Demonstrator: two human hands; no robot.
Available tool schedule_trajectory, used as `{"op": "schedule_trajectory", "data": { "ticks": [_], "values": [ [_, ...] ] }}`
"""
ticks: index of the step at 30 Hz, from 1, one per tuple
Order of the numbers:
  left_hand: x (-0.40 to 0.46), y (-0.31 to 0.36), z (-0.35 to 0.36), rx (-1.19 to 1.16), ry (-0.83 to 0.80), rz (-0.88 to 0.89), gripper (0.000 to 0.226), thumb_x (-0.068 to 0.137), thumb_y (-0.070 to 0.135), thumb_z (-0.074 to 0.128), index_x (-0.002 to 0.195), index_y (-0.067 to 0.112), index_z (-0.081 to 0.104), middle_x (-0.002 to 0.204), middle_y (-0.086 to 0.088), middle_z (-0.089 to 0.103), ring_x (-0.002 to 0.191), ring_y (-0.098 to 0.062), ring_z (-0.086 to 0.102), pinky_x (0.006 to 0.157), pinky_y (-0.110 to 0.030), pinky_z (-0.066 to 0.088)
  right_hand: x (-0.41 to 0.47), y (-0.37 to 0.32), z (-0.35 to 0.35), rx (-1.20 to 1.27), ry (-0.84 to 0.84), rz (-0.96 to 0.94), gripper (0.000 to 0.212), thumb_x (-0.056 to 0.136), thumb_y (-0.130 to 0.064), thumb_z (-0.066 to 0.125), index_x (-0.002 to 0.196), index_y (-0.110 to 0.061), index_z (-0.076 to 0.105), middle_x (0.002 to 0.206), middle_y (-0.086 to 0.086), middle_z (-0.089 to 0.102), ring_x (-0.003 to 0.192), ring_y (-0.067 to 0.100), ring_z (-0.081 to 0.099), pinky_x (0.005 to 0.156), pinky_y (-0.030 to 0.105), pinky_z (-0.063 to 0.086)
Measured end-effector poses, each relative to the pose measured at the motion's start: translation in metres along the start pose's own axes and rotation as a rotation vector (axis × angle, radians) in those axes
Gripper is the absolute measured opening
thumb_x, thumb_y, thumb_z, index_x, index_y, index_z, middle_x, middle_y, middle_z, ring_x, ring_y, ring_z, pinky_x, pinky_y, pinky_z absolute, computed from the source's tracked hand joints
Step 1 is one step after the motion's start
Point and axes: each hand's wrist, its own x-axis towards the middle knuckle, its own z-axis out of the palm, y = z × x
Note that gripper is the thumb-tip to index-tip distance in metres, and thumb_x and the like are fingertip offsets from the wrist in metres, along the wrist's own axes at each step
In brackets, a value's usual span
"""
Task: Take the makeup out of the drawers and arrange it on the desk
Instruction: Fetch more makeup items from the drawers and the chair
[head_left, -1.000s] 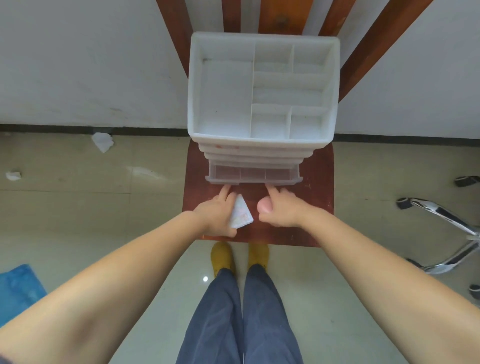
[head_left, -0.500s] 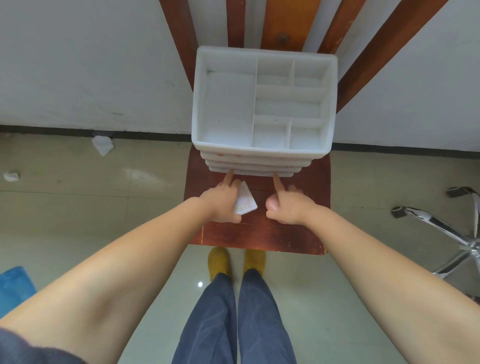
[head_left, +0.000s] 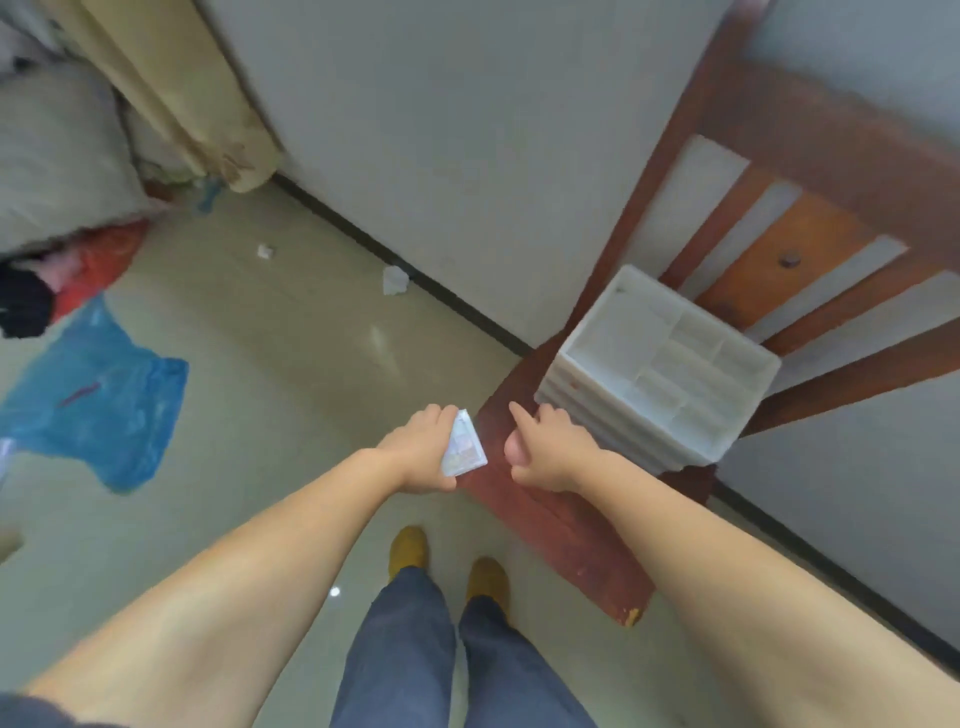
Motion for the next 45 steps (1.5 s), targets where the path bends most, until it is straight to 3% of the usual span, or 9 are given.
{"op": "schedule_trajectory", "data": {
  "ticks": [8, 12, 16, 19, 22, 28, 35, 40, 45],
  "values": [
    [-0.182, -0.073, 0.007, -0.278, 0.287, -0.434, 0.076, 0.073, 0.031, 0.064, 0.135, 0.017, 0.022, 0.118, -0.003, 0.034, 0.114, -0.022, 0.037, 0.075, -0.03, 0.038, -0.019, -0.162, -0.029, -0.435, 0.037, -0.438, 0.08, 0.084, -0.04, 0.053, 0.148, -0.016, 0.013, 0.126, 0.012, 0.038, 0.117, 0.03, 0.037, 0.085, 0.039, 0.042],
    [-0.291, -0.107, 0.052, -0.432, 0.411, -0.698, 0.08, 0.073, 0.032, 0.065, 0.138, 0.018, 0.022, 0.124, -0.004, 0.035, 0.12, -0.024, 0.038, 0.084, -0.034, 0.041, -0.045, -0.268, -0.003, -0.632, 0.021, -0.678, 0.072, 0.081, -0.043, 0.058, 0.137, -0.008, 0.029, 0.127, 0.011, 0.039, 0.122, 0.03, 0.038, 0.088, 0.04, 0.043],
    [-0.412, -0.12, 0.126, -0.588, 0.524, -0.952, 0.087, 0.071, 0.033, 0.066, 0.142, 0.018, 0.018, 0.13, -0.003, 0.033, 0.126, -0.023, 0.034, 0.093, -0.035, 0.042, -0.099, -0.373, 0.054, -0.753, -0.015, -0.915, 0.057, 0.083, -0.04, 0.055, 0.128, -0.01, 0.039, 0.127, 0.009, 0.042, 0.124, 0.028, 0.039, 0.093, 0.04, 0.045],
    [-0.505, -0.115, 0.193, -0.703, 0.591, -1.126, 0.087, 0.071, 0.031, 0.064, 0.143, 0.02, 0.016, 0.135, -0.001, 0.031, 0.128, -0.021, 0.032, 0.089, -0.032, 0.041, -0.157, -0.446, 0.114, -0.89, -0.061, -1.104, 0.054, 0.084, -0.033, 0.053, 0.129, -0.007, 0.04, 0.128, 0.011, 0.041, 0.124, 0.029, 0.038, 0.093, 0.042, 0.045],
    [-0.596, -0.103, 0.26, -0.769, 0.621, -1.27, 0.084, 0.072, 0.028, 0.063, 0.142, 0.02, 0.017, 0.134, -0.001, 0.031, 0.127, -0.021, 0.032, 0.082, -0.029, 0.04, -0.224, -0.511, 0.184, -0.992, -0.08, -1.294, 0.059, 0.085, -0.034, 0.052, 0.134, -0.006, 0.036, 0.132, 0.011, 0.038, 0.127, 0.03, 0.035, 0.097, 0.041, 0.041],
    [-0.755, -0.076, 0.36, -0.788, 0.648, -1.518, 0.076, 0.072, 0.026, 0.063, 0.136, 0.016, 0.024, 0.125, -0.004, 0.036, 0.119, -0.023, 0.038, 0.089, -0.036, 0.045, -0.36, -0.613, 0.315, -1.064, -0.084, -1.644, 0.071, 0.083, -0.041, 0.056, 0.14, -0.008, 0.027, 0.136, 0.011, 0.035, 0.127, 0.027, 0.035, 0.099, 0.039, 0.041],
    [-0.881, -0.081, 0.439, -0.802, 0.669, -1.74, 0.075, 0.071, 0.028, 0.064, 0.134, 0.012, 0.026, 0.121, -0.007, 0.04, 0.114, -0.026, 0.044, 0.086, -0.033, 0.042, -0.466, -0.718, 0.413, -1.15, -0.093, -1.955, 0.07, 0.082, -0.041, 0.058, 0.138, -0.009, 0.03, 0.136, 0.009, 0.036, 0.126, 0.028, 0.036, 0.097, 0.039, 0.041],
    [-0.956, -0.127, 0.471, -0.772, 0.714, -1.831, 0.071, 0.07, 0.028, 0.065, 0.13, 0.009, 0.031, 0.117, -0.009, 0.044, 0.108, -0.027, 0.049, 0.08, -0.029, 0.039, -0.506, -0.818, 0.467, -1.179, -0.098, -2.081, 0.073, 0.081, -0.041, 0.06, 0.139, -0.01, 0.028, 0.138, 0.008, 0.034, 0.128, 0.027, 0.033, 0.099, 0.039, 0.039],
    [-1.032, -0.183, 0.495, -0.822, 0.782, -1.957, 0.072, 0.07, 0.028, 0.066, 0.129, 0.008, 0.032, 0.118, -0.009, 0.045, 0.109, -0.028, 0.049, 0.086, -0.03, 0.041, -0.546, -0.922, 0.519, -1.24, -0.102, -2.225, 0.073, 0.08, -0.042, 0.06, 0.139, -0.01, 0.03, 0.137, 0.008, 0.036, 0.125, 0.028, 0.035, 0.096, 0.038, 0.042]
  ]
}}
